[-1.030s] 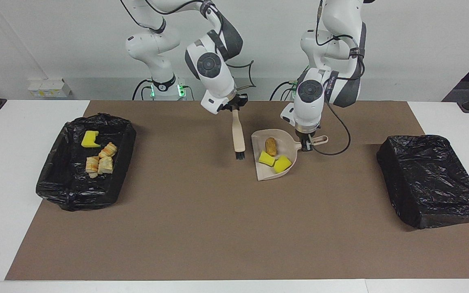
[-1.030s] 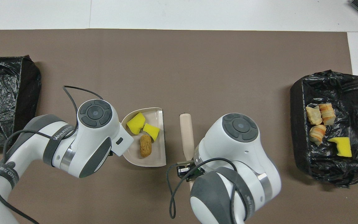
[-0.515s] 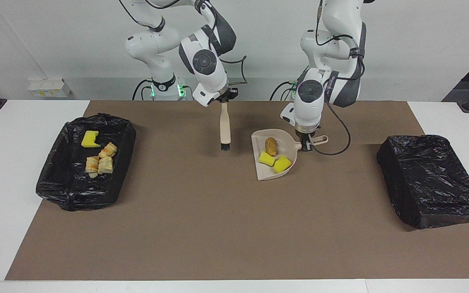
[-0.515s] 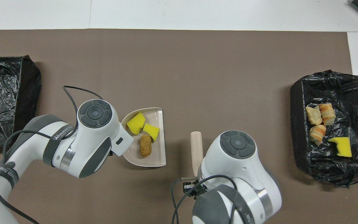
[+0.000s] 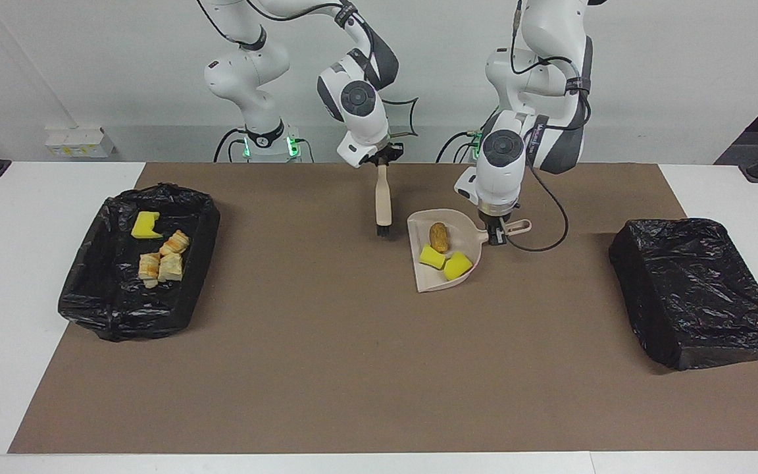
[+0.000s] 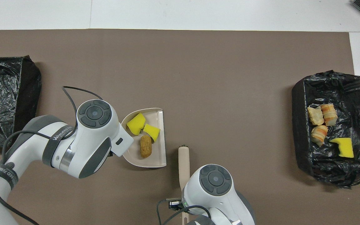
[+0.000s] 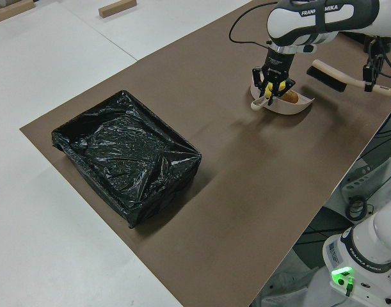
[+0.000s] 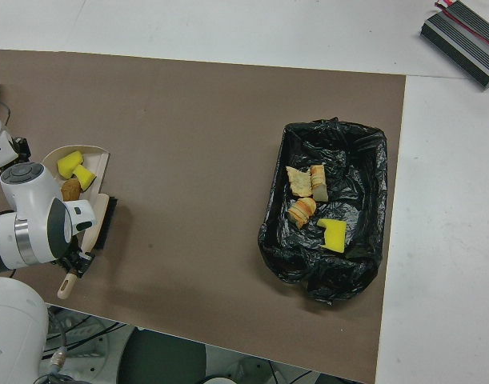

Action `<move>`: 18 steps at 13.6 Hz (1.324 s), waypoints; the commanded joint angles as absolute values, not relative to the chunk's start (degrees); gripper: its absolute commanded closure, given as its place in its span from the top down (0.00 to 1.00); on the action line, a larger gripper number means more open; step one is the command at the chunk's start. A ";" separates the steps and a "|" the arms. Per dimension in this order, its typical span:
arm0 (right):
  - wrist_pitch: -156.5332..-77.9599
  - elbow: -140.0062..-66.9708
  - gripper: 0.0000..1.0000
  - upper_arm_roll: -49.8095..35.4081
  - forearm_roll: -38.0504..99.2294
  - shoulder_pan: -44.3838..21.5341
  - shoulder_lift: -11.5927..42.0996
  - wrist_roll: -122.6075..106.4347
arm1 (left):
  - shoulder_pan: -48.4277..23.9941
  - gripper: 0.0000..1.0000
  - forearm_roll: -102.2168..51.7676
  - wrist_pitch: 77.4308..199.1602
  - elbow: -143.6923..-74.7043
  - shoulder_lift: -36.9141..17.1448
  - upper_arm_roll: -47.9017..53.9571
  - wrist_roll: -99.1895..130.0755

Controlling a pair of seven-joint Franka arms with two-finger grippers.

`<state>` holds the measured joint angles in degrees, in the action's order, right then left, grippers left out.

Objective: Sweep and dump trash in bin
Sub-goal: 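Set the brush down on the table with the right gripper, then carry the loaded dustpan with the left gripper toward the near bin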

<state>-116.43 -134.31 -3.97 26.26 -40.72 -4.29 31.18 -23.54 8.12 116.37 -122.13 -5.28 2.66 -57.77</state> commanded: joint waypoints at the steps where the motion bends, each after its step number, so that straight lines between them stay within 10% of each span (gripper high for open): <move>1: -118.56 -136.23 0.00 -4.04 27.60 -40.61 -5.98 31.11 | -23.03 0.00 9.05 117.60 -124.45 -3.60 2.46 -57.30; 10: -118.56 -136.23 0.00 -4.04 27.60 -40.78 -4.75 30.85 | -22.50 0.00 8.97 117.51 -123.40 -3.60 2.29 -59.06; 18: -122.78 -136.14 0.00 -4.04 27.60 -41.75 -2.11 31.02 | -7.23 0.00 0.72 115.15 -118.06 3.16 2.29 -81.79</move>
<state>-120.66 -135.61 -3.95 26.45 -41.67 -2.38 31.18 -11.36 3.56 117.09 -120.70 1.99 1.88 -76.08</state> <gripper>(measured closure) 0.740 0.683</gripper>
